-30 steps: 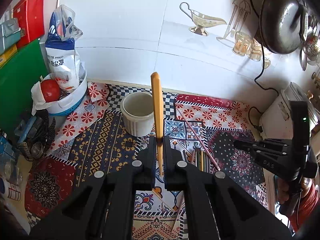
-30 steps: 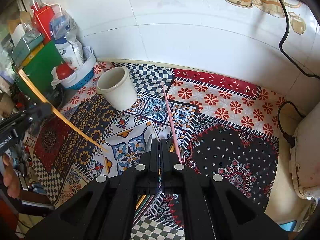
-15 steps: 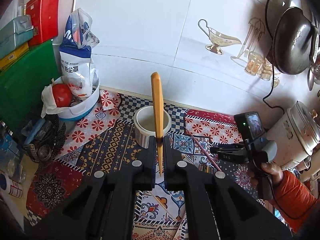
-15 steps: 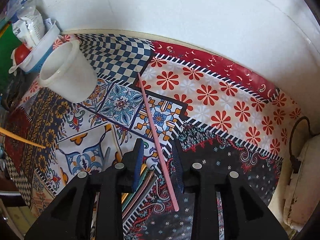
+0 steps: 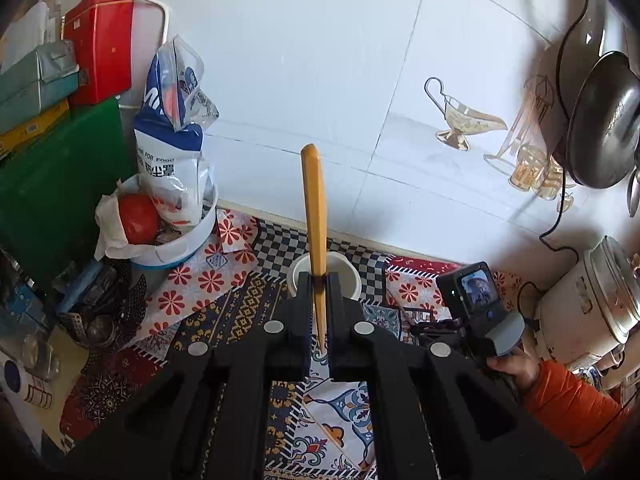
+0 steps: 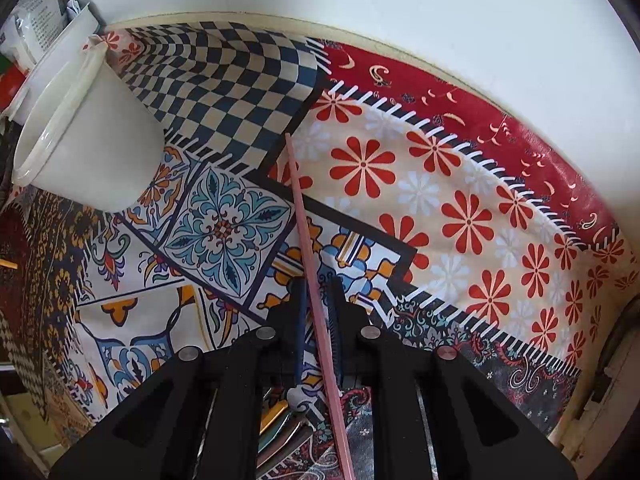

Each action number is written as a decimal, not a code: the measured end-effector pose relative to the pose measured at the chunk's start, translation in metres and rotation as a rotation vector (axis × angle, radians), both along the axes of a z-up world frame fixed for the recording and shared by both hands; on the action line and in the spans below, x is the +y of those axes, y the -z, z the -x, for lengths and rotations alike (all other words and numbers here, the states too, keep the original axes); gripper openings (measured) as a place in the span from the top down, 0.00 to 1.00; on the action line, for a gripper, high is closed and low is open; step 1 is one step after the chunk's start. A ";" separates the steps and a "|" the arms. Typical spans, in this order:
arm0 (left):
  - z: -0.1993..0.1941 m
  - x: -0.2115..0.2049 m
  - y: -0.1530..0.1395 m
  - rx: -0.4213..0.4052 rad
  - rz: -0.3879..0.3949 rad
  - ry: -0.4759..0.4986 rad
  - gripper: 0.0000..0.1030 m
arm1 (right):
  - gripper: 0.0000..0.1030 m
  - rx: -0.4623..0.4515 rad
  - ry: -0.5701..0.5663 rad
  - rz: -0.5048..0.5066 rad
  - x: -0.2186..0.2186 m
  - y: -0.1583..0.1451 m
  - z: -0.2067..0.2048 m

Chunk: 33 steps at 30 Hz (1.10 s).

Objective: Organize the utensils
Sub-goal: 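Lift both chopsticks upright and carry them above the white cup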

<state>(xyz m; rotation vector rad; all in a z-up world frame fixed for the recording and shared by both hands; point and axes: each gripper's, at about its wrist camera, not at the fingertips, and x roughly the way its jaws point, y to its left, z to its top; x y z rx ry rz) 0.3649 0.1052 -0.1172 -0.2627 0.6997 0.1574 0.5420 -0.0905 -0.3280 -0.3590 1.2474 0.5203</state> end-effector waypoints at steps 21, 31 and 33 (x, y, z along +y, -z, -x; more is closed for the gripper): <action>-0.020 0.019 -0.025 -0.084 -0.008 -0.014 0.96 | 0.95 -0.292 0.029 -0.331 0.011 -0.155 0.017; -0.039 0.024 -0.028 -0.089 -0.022 -0.011 0.96 | 0.95 -0.385 -0.046 -0.452 0.051 -0.209 0.020; -0.044 0.024 -0.025 -0.080 -0.034 -0.009 0.96 | 0.95 -0.392 -0.061 -0.472 0.055 -0.214 0.023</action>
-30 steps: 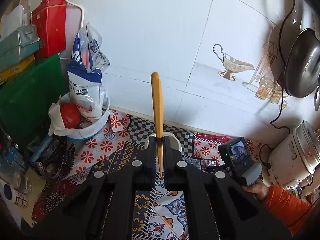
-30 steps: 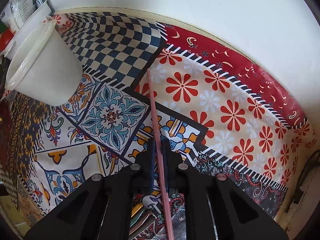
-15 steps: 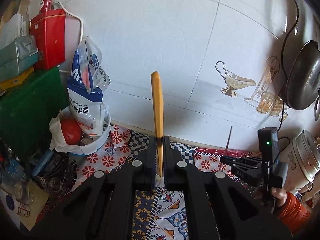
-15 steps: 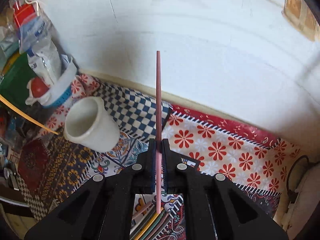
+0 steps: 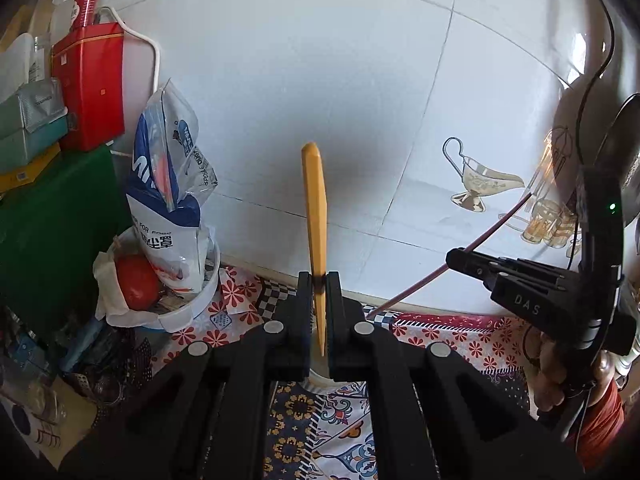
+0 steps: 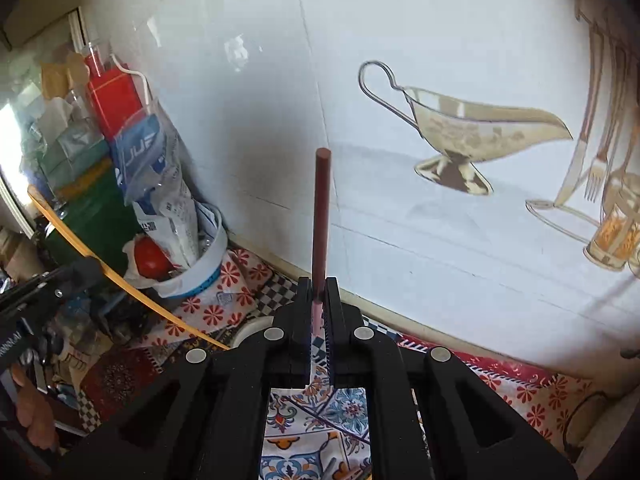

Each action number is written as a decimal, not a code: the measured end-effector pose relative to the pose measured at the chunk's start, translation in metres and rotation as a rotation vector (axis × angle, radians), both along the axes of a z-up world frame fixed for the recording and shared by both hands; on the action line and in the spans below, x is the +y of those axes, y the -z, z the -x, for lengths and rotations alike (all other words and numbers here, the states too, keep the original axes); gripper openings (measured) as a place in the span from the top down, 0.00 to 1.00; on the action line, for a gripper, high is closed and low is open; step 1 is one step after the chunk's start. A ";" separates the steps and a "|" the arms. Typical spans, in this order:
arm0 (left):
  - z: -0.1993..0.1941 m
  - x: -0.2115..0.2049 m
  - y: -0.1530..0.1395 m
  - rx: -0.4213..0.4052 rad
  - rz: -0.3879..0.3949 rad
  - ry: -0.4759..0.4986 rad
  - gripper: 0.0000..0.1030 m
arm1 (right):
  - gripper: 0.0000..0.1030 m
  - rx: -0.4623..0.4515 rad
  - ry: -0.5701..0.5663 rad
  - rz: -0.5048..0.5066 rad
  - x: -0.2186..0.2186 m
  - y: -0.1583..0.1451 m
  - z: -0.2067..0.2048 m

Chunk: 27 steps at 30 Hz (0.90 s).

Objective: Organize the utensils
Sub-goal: 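Lift both chopsticks upright and carry them above the white cup, then open the left tool over the cup while the right tool releases its pink chopstick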

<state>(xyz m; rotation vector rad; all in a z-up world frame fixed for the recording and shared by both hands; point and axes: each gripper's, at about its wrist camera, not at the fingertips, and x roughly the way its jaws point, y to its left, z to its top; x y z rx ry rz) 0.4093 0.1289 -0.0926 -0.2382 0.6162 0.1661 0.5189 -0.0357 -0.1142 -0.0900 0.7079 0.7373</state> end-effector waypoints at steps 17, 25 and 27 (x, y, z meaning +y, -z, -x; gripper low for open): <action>-0.043 0.004 0.068 0.195 0.059 0.021 0.96 | 0.95 0.160 -0.108 0.119 0.040 0.059 -0.001; -0.045 -0.001 0.071 0.231 0.060 0.037 0.96 | 0.94 0.144 -0.123 0.179 0.043 0.064 0.007; -0.043 -0.004 0.067 0.230 0.055 0.048 0.96 | 0.94 0.148 -0.128 0.185 0.041 0.062 0.009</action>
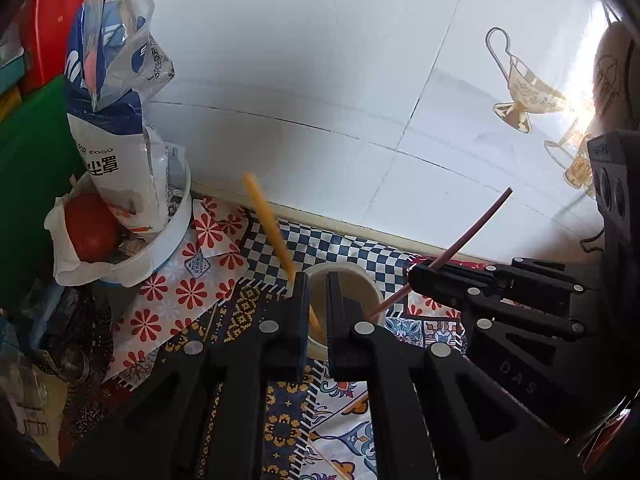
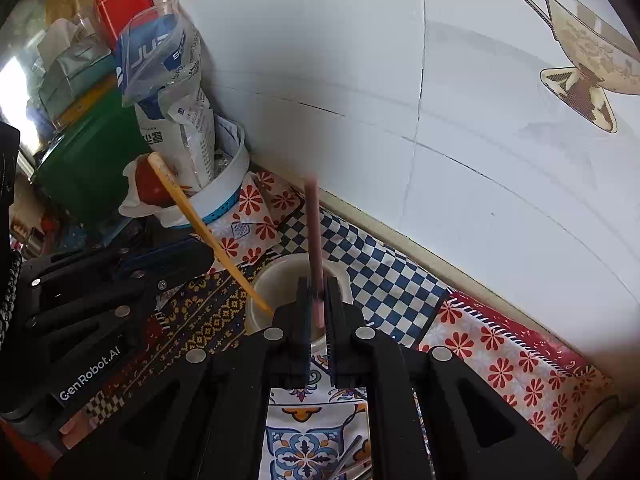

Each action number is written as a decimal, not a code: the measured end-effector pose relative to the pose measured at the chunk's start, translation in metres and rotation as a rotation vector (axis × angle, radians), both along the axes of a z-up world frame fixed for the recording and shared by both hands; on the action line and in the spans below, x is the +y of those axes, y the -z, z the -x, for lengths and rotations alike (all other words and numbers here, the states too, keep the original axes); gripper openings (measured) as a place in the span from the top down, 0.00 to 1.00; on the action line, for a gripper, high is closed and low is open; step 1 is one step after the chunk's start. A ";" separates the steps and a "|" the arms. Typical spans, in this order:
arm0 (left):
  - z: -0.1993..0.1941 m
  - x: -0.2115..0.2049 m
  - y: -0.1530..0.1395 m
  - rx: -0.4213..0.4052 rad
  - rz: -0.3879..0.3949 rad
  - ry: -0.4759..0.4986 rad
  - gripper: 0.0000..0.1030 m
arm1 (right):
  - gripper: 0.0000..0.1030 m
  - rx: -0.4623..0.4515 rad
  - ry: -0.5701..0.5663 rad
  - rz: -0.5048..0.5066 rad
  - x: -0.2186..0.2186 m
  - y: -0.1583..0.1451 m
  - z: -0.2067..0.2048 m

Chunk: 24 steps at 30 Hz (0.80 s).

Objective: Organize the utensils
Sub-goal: 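Open the left tool over the cup while the right tool releases its pink chopstick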

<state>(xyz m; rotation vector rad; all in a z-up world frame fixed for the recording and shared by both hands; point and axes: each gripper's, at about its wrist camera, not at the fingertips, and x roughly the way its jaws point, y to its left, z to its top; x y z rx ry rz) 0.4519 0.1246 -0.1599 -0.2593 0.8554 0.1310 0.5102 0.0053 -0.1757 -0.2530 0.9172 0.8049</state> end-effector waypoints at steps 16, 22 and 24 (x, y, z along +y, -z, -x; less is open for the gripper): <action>0.052 -0.020 -0.032 -0.059 -0.025 0.061 0.71 | 0.74 -0.025 0.068 -0.067 -0.057 -0.033 0.034; 0.071 -0.031 -0.017 -0.025 -0.049 0.089 0.65 | 0.72 -0.070 0.116 -0.027 -0.089 -0.024 0.058; 0.076 -0.036 -0.006 0.000 -0.045 0.101 0.65 | 0.72 -0.059 0.135 -0.013 -0.100 -0.015 0.065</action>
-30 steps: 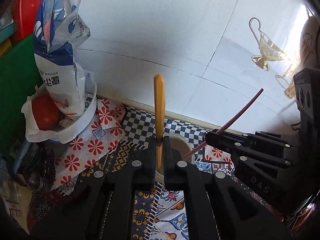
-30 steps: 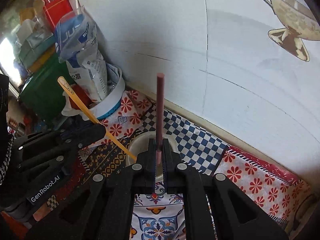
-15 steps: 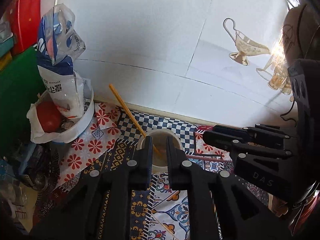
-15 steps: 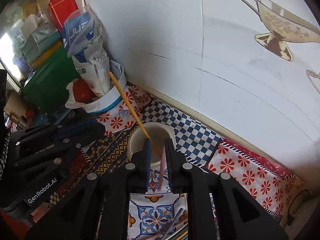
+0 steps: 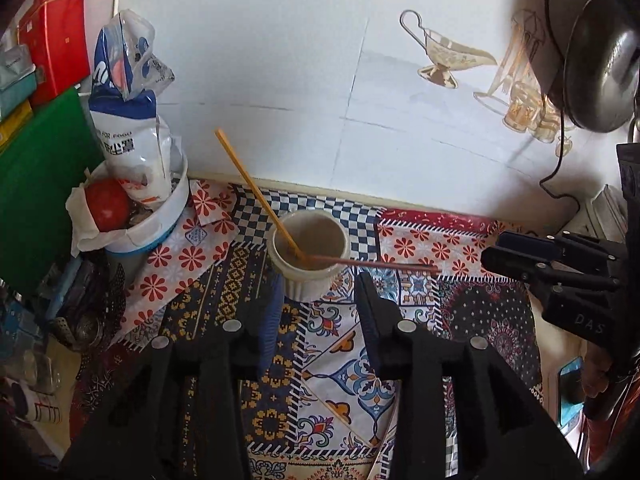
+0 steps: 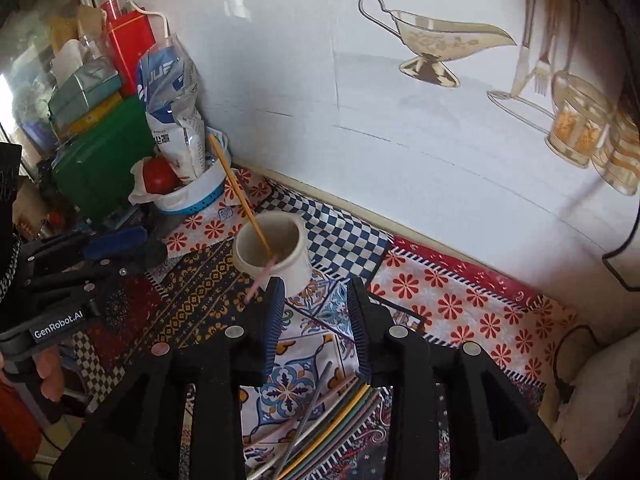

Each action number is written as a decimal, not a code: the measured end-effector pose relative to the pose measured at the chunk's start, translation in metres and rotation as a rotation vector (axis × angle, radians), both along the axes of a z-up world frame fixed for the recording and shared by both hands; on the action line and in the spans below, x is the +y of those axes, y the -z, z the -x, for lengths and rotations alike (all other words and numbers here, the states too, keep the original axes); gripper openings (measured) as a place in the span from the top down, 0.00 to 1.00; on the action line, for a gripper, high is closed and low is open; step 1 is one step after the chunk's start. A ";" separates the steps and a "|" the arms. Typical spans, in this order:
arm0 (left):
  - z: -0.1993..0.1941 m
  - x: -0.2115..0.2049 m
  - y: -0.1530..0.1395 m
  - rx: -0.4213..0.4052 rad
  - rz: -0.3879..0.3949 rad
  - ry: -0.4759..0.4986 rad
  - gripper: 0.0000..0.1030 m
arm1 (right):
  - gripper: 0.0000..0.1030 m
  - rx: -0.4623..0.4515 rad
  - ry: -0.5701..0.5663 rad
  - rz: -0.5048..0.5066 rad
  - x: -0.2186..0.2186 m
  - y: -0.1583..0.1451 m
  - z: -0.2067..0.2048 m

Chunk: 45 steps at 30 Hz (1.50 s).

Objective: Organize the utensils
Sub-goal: 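Open the left tool over the cup while the right tool releases its pink chopstick, then return the left tool to the pile and grasp a grey chopstick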

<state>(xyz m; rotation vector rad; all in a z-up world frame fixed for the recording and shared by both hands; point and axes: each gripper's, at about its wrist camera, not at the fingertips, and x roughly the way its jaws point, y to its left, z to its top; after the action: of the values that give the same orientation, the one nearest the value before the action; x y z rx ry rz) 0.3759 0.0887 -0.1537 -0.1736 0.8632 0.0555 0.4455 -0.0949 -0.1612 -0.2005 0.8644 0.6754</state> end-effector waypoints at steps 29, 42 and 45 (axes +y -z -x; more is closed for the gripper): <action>-0.012 -0.098 0.158 0.438 0.219 0.239 0.80 | 0.72 0.404 0.163 0.102 -0.077 0.172 0.043; -0.027 -0.124 0.171 0.482 0.216 0.291 0.93 | 0.72 0.367 0.234 0.077 -0.103 0.163 0.044; -0.030 -0.123 0.171 0.482 0.217 0.278 0.94 | 0.72 0.381 0.230 0.065 -0.101 0.164 0.042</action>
<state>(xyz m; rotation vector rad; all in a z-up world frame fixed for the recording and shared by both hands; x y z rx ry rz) 0.4062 -0.0338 -0.3242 -0.2465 1.3683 -0.2674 0.4036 -0.1962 -0.3256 -0.0282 1.2546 0.4760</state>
